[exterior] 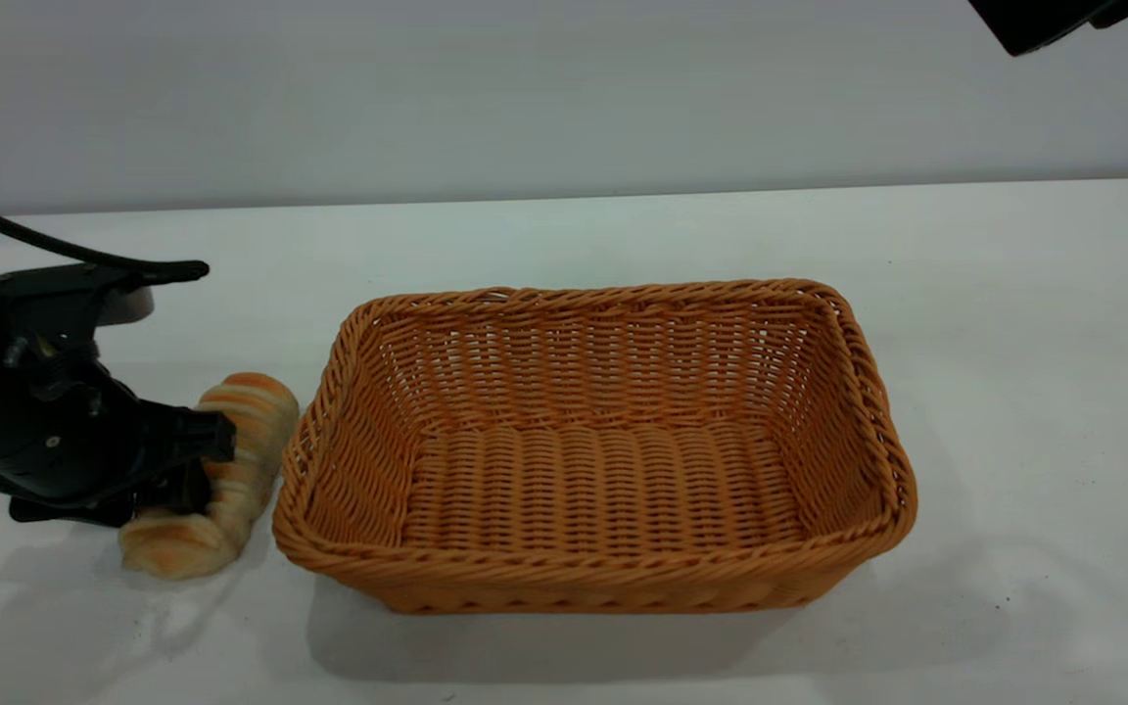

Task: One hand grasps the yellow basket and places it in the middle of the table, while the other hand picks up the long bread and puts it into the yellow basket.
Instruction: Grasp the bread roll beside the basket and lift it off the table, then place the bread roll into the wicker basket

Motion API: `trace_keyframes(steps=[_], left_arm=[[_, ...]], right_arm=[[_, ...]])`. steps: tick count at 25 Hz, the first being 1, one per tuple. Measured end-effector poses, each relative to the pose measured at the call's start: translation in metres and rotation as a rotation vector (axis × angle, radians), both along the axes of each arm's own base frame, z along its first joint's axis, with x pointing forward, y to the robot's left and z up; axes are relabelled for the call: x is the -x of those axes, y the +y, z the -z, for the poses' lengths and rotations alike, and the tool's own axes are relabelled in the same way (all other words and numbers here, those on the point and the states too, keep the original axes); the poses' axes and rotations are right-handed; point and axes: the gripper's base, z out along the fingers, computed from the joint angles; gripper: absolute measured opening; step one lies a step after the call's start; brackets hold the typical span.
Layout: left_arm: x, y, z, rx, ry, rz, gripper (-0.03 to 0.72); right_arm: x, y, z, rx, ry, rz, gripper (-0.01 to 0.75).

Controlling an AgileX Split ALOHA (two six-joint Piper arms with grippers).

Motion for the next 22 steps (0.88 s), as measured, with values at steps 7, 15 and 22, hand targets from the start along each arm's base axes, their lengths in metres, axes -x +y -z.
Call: trace_keyframes(steps=[7, 15, 22], left_arm=[[-0.002, -0.002, -0.004, -0.006, -0.029, 0.021, 0.079], [-0.01, -0.004, -0.061, -0.022, -0.179, 0.071, 0.073], [0.001, -0.02, -0.144, 0.032, -0.382, 0.105, 0.073]], right_arm=[[0.0, 0.0, 0.0, 0.001, 0.0, -0.001, 0.566], [0.002, 0.0, 0.001, 0.006, 0.016, -0.009, 0.566], [0.004, 0.0, 0.002, 0.012, 0.043, -0.023, 0.566]])
